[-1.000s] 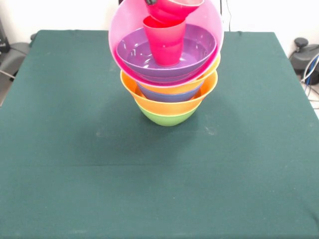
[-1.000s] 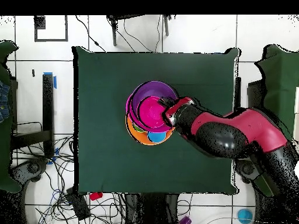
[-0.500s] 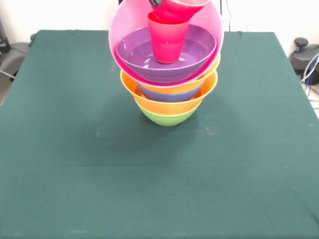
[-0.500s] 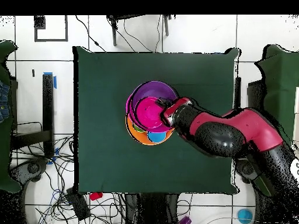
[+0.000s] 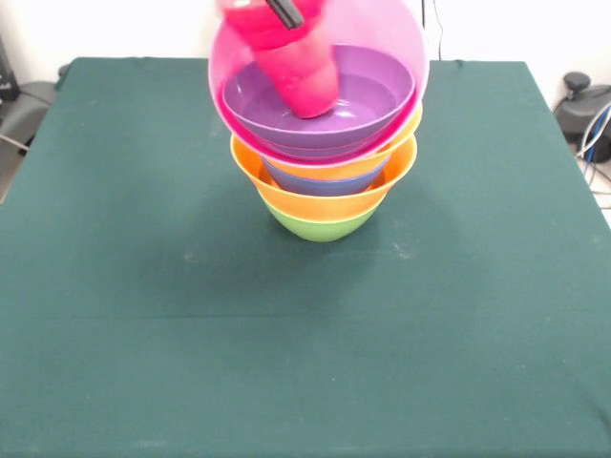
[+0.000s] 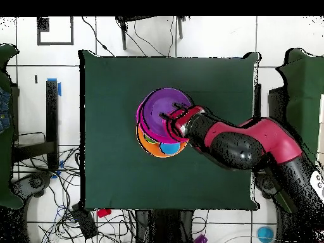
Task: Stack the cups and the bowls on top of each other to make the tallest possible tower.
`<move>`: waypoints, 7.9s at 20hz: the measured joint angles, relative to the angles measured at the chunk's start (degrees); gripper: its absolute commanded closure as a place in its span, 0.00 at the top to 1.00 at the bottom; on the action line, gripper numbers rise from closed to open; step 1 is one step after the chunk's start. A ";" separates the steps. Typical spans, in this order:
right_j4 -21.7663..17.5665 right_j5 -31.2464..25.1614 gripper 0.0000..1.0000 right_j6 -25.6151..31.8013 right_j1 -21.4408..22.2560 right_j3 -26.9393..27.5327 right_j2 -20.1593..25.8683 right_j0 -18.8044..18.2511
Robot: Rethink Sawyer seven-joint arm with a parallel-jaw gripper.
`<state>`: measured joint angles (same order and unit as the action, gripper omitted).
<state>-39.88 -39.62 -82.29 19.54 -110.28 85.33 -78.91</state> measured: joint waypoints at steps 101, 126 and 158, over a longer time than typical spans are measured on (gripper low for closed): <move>0.04 -49.99 1.00 33.43 -7.28 82.86 -5.92 33.97; -21.53 -60.17 1.00 65.55 -13.52 92.48 -2.75 30.39; -1.89 -59.04 1.00 65.89 -16.24 68.84 -13.98 19.72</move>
<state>-41.77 -98.66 -16.40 3.30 -41.45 71.35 -59.19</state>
